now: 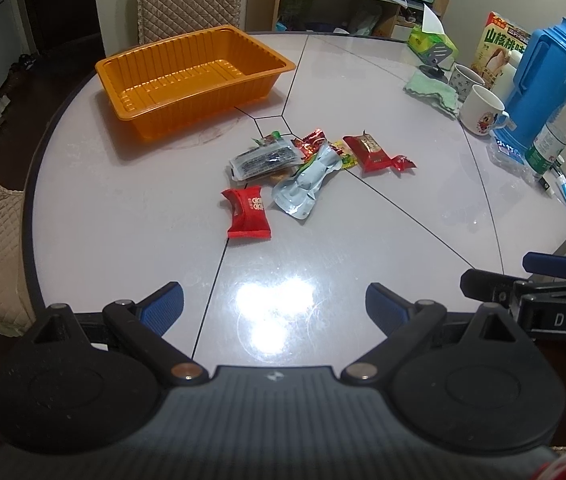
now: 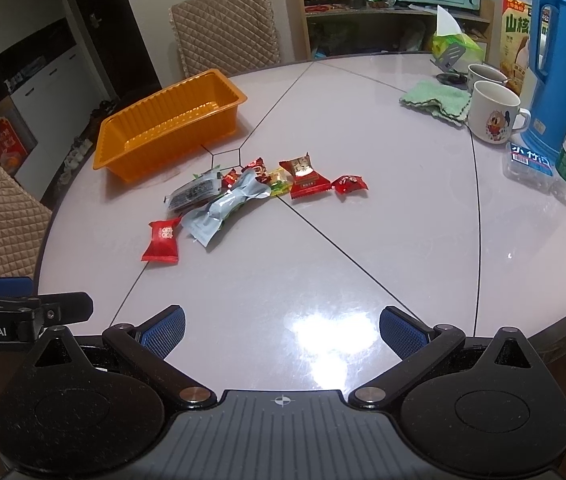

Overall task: Organize snacks
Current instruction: 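Grasp the red snack packet with the left tool while the right tool grasps the silver pouch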

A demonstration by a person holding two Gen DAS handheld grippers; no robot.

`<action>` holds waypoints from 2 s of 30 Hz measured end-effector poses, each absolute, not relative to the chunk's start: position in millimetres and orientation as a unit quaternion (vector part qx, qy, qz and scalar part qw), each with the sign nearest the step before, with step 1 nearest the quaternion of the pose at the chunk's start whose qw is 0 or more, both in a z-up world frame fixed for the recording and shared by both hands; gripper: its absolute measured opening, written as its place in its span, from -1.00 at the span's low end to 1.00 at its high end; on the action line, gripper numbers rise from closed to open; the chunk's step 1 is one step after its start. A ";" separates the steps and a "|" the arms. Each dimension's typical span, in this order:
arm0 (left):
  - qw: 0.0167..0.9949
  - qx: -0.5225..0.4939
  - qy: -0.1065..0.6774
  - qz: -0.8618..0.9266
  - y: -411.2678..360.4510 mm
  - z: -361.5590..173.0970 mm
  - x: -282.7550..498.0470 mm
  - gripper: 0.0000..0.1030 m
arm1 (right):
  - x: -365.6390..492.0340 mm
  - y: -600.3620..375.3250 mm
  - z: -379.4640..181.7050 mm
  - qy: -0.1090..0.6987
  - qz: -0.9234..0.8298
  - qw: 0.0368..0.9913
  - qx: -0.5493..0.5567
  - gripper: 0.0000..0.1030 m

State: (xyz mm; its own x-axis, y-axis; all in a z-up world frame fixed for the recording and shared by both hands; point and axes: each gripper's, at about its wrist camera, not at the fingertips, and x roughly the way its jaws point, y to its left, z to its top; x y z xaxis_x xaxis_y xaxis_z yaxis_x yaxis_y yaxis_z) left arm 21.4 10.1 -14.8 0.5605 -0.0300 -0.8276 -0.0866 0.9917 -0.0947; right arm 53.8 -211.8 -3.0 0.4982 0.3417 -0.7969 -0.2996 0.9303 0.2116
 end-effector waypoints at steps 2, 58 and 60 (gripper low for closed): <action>0.881 -0.063 0.468 0.011 13.0 -17.2 24.8 0.88 | 56.2 -213.7 -5.9 0.463 0.185 0.866 0.028 1.00; 0.875 -0.032 0.483 0.008 48.2 -120.7 166.3 -0.49 | 161.3 -211.5 -70.4 0.482 0.137 0.863 0.069 1.00; 0.876 -0.029 0.481 0.006 49.0 -119.2 164.7 -0.53 | 164.7 -207.5 -71.1 0.481 0.142 0.863 0.069 1.00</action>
